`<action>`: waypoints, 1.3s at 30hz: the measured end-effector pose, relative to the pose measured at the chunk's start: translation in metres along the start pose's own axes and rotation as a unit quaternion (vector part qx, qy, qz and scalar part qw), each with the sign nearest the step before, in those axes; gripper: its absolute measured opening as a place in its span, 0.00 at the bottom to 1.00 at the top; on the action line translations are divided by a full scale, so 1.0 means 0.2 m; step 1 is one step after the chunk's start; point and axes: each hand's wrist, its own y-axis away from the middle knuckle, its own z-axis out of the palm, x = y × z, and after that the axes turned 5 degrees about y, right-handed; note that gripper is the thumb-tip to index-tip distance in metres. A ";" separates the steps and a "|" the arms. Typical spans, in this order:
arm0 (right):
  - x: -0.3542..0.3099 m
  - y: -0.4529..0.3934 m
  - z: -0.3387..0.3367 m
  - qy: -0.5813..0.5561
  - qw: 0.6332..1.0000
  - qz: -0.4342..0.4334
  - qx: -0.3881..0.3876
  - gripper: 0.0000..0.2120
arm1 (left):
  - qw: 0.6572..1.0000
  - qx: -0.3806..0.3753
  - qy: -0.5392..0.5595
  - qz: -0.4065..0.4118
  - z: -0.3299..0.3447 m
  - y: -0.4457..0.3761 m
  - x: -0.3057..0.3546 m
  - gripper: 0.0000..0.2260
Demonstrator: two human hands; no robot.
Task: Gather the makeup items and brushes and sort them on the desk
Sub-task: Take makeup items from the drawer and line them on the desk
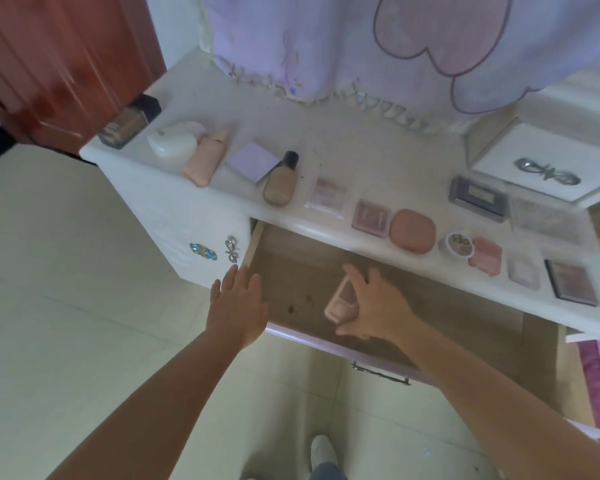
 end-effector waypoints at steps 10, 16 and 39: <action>0.51 -0.10 -0.54 -0.031 0.985 0.071 0.153 0.48 | 0.994 0.054 -0.004 0.097 -0.19 -0.24 0.46 0.24; 0.67 -0.46 -0.58 -0.024 0.991 0.008 0.133 0.49 | 0.988 0.085 -0.039 0.126 -0.21 -0.42 0.58 0.24; 0.53 0.21 0.23 -0.045 0.891 -0.104 0.440 0.29 | 0.919 0.127 -0.165 0.335 0.22 -0.09 0.13 0.31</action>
